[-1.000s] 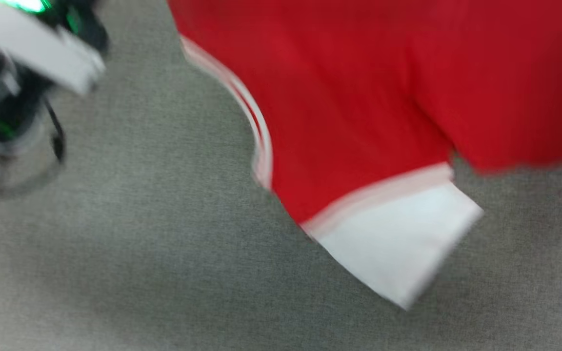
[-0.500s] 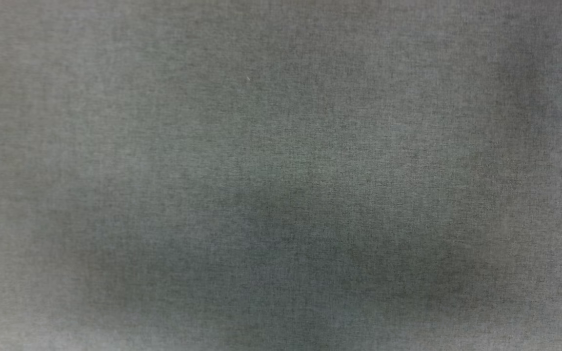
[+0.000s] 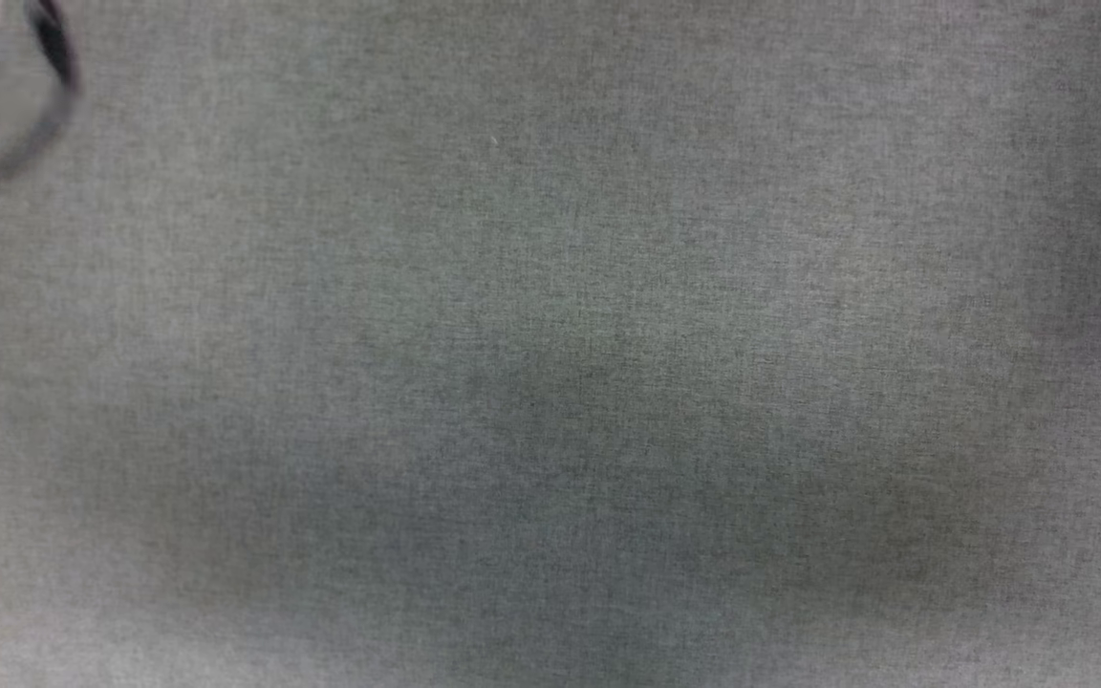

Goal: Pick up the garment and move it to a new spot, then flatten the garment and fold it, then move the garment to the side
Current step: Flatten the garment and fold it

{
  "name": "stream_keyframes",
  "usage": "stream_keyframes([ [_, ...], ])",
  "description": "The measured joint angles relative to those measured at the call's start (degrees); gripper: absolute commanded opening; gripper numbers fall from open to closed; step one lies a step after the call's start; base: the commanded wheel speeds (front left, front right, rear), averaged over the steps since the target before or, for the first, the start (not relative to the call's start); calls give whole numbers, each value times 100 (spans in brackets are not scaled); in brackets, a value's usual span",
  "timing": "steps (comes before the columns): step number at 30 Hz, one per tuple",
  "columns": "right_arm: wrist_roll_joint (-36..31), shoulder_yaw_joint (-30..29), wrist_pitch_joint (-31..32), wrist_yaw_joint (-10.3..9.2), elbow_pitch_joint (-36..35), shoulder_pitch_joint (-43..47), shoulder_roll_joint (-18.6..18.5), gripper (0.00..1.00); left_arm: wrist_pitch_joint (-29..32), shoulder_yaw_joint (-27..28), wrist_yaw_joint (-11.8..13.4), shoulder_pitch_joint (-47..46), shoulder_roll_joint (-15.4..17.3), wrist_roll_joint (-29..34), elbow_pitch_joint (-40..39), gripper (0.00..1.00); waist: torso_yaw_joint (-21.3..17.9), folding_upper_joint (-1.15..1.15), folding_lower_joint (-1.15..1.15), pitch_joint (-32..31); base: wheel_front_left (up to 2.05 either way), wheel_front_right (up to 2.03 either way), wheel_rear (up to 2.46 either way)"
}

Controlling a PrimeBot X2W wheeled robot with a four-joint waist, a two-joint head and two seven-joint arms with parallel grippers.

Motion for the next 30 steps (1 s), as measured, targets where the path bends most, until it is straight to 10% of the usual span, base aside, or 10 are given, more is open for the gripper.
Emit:
stream_keyframes([
  [12,1941,1607,458,-1,-1301,2810,-531,0,-14,1592,0,3439,-154,744,-1590,0,17,0,0,-485,0,0,0],
  [30,2479,480,2041,0,-5347,7273,-209,0,-15,2911,0,7348,-731,1898,-3395,0,-64,0,0,-1609,0,0,0],
])
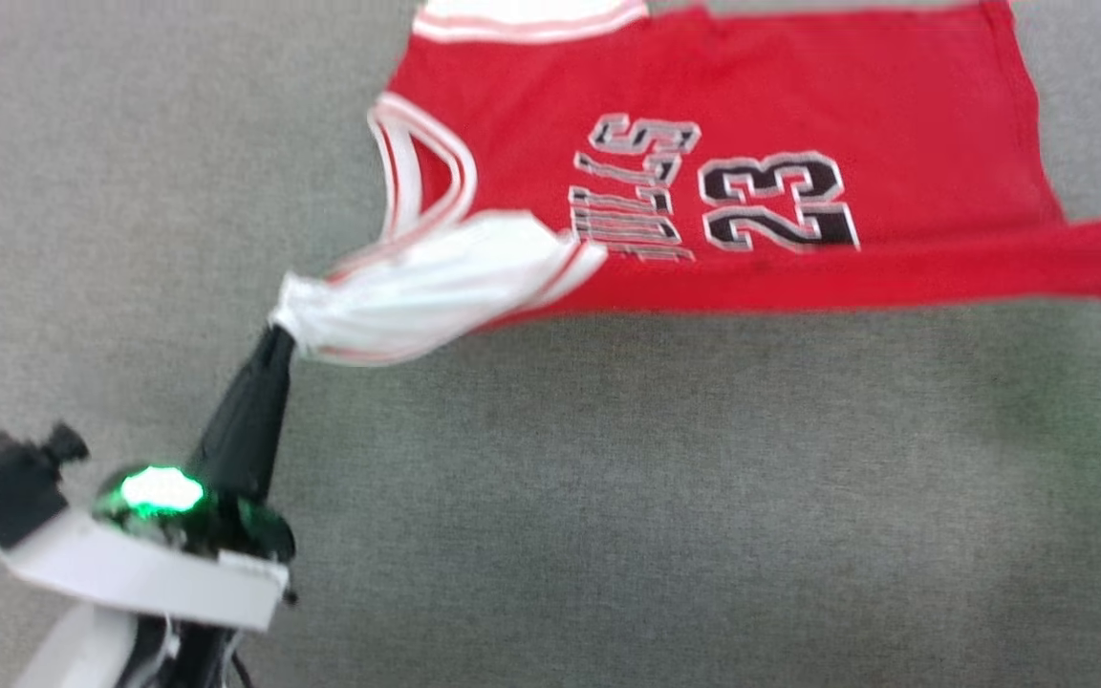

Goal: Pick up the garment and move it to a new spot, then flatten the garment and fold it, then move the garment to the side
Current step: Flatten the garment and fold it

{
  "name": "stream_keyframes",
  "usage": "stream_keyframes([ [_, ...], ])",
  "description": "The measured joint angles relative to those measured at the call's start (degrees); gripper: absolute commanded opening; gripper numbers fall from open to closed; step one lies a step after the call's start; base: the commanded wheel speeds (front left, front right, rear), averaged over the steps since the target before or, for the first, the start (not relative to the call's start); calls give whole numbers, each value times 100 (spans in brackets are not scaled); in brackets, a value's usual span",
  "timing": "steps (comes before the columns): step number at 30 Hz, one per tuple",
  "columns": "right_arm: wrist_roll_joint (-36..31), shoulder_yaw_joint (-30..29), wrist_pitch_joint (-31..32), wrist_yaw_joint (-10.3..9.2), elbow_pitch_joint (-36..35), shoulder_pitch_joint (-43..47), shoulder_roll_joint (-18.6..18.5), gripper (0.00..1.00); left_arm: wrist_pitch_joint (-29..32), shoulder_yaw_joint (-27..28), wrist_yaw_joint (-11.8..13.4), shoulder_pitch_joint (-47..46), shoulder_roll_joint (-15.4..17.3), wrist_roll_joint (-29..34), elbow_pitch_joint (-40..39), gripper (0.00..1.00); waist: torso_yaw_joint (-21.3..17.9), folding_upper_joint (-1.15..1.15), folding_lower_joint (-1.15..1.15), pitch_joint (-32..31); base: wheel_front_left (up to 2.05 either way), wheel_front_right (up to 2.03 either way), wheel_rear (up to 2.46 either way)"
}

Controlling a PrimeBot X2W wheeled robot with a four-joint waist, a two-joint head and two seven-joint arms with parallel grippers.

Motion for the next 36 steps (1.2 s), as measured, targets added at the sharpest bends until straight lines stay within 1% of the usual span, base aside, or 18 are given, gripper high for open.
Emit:
stream_keyframes([
  [4,64,-236,248,0,-579,630,180,0,0,34,0,511,-13,218,-302,0,2,0,0,-208,0,0,0],
  [8,149,-400,391,0,-1021,1148,327,0,0,69,0,968,64,398,-492,0,23,0,0,-347,0,0,0],
  [12,223,-527,498,-1,-1380,1546,459,0,0,55,0,1300,116,597,-699,0,54,0,0,-354,0,0,0],
  [15,235,-588,554,-1,-1515,1682,530,0,0,75,0,1340,97,655,-759,0,50,0,0,-318,0,0,0],
  [19,169,-527,619,-1,-1526,1675,493,0,0,-30,0,1173,105,682,-692,0,29,0,0,-249,0,0,0],
  [23,119,-388,667,-1,-1427,1488,506,0,-1,-196,0,716,224,651,-523,0,-2,0,0,-141,0,0,0],
  [25,77,-327,701,-1,-1328,1379,493,0,-1,-320,1,499,337,603,-386,0,-20,0,0,-70,0,0,0],
  [28,21,-293,699,-1,-1154,1178,500,0,-1,-486,1,126,424,504,-165,0,-53,0,0,48,0,0,0],
  [36,-109,-297,726,-1,-545,510,637,0,-1,-809,1,-812,495,247,453,0,-151,0,0,403,0,0,0],
])
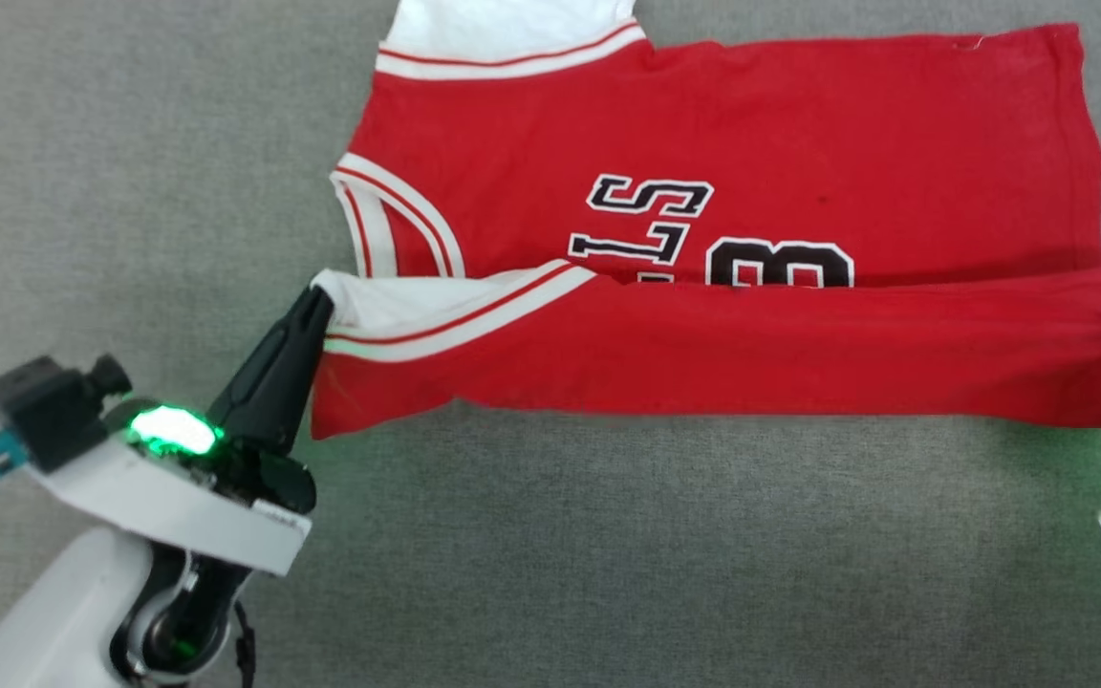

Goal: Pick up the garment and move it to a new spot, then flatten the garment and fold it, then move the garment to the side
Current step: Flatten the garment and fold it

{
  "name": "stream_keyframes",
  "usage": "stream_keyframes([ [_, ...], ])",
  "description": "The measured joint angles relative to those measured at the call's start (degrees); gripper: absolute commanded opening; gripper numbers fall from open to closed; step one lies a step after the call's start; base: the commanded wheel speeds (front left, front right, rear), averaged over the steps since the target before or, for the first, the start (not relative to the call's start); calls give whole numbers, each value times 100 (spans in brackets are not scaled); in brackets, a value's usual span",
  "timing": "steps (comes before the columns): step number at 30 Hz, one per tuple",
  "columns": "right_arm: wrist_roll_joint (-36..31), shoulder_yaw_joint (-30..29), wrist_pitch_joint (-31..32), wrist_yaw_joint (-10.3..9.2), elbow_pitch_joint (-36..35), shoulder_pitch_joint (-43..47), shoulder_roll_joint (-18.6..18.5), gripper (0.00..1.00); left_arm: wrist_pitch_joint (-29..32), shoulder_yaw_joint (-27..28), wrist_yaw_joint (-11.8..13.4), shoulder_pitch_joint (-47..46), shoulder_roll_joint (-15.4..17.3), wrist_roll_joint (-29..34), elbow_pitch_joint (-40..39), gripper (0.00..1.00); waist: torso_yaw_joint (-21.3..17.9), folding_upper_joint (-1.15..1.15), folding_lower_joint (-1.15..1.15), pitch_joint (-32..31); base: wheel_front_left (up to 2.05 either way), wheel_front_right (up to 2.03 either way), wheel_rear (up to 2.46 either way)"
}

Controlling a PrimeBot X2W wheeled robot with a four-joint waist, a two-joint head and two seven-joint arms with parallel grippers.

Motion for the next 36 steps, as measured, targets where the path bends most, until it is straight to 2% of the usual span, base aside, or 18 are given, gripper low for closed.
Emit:
stream_keyframes([
  [6,-154,-11,62,0,343,-380,102,0,-2,-274,0,-553,48,4,433,0,-39,0,0,330,0,0,0],
  [13,-412,-23,-45,1,815,-631,185,0,-4,-439,-1,-924,-48,112,1107,0,-27,0,0,634,0,0,0],
  [23,-468,69,-307,1,1182,-741,183,0,-5,-697,-3,-1088,-33,280,1459,0,-13,0,0,575,0,0,0],
  [24,-468,77,-341,0,1211,-739,186,23,-5,-735,-3,-1090,-12,283,1493,1,-15,0,0,548,0,0,0],
  [25,-464,75,-368,1,1233,-734,192,42,-5,-808,-3,-1095,30,287,1522,23,-16,0,0,515,0,0,0],
  [26,-452,59,-396,1,1249,-719,205,79,-5,-913,-3,-1103,81,298,1552,56,-17,0,0,474,0,0,0],
  [27,-447,35,-423,1,1259,-693,223,100,-5,-1015,-3,-1117,134,299,1589,98,-16,0,0,429,0,0,0],
  [31,-366,-75,-474,1,1237,-499,285,100,52,-1562,-1,-1295,509,307,1760,100,-4,0,0,197,0,0,0],
  [36,-313,-238,-483,0,1045,-372,308,100,561,-2079,-1,-1836,983,268,1813,100,24,0,0,-149,0,0,0],
])
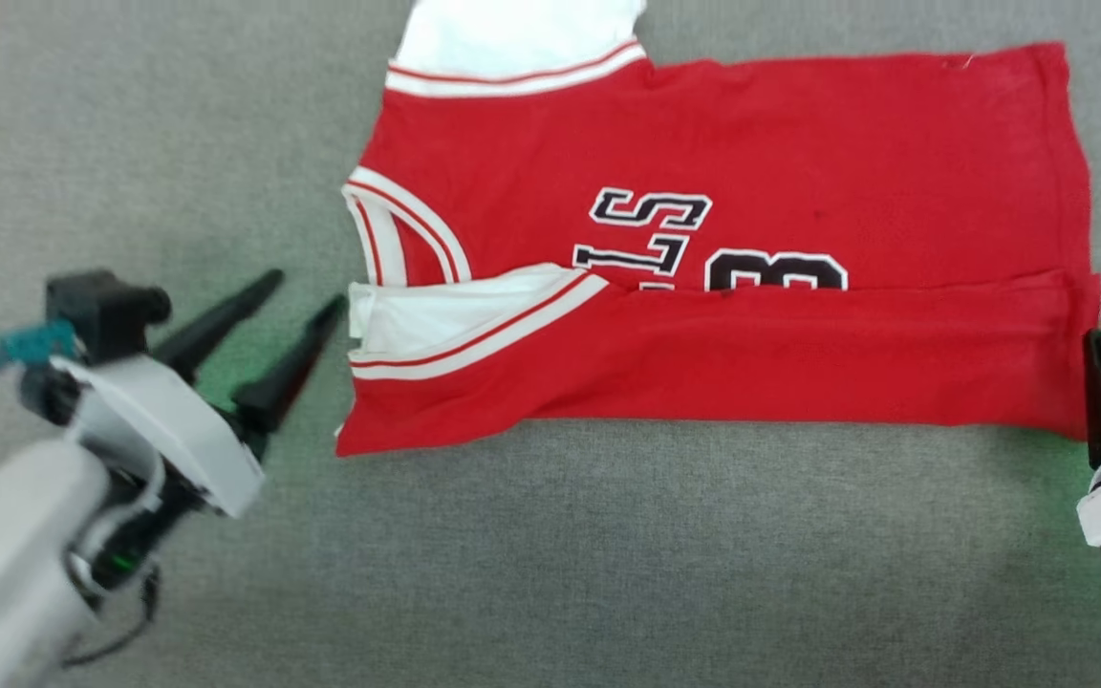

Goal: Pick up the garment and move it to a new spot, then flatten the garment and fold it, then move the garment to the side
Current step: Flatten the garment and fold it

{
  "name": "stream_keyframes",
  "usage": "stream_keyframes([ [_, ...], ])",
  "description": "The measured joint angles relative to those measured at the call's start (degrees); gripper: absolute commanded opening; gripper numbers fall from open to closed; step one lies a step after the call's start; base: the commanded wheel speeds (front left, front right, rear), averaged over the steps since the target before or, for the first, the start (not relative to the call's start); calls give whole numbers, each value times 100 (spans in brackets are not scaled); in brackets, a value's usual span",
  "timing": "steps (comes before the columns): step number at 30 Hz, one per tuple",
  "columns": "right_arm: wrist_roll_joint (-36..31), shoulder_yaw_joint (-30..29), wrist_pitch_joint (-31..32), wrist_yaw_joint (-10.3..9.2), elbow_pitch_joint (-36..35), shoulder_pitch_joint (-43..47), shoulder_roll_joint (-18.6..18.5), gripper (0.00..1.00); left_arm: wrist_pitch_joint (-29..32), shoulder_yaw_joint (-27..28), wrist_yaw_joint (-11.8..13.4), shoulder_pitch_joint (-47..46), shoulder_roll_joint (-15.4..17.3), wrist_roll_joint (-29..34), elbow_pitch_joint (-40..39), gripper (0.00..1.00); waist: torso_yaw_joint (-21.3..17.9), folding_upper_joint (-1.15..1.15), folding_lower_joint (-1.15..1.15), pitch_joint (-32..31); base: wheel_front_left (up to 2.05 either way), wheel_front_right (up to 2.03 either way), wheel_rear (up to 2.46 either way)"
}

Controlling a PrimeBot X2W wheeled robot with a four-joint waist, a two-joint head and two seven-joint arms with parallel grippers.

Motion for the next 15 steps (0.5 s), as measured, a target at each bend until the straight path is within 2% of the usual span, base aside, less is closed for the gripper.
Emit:
stream_keyframes([
  [5,45,-46,55,0,-241,132,16,100,1046,-223,0,-535,420,-269,2,100,31,0,0,-337,0,0,0],
  [9,98,-68,98,0,-371,209,24,100,2257,-347,15,-864,660,-738,-144,100,50,0,0,-533,0,0,0],
  [13,140,-55,107,0,-430,255,34,100,3724,-693,186,-935,792,-1228,-576,100,42,0,0,-611,0,0,0],
  [15,146,-29,104,0,-433,254,42,100,4161,-769,312,-988,848,-1408,-792,100,13,0,0,-595,0,0,0],
])
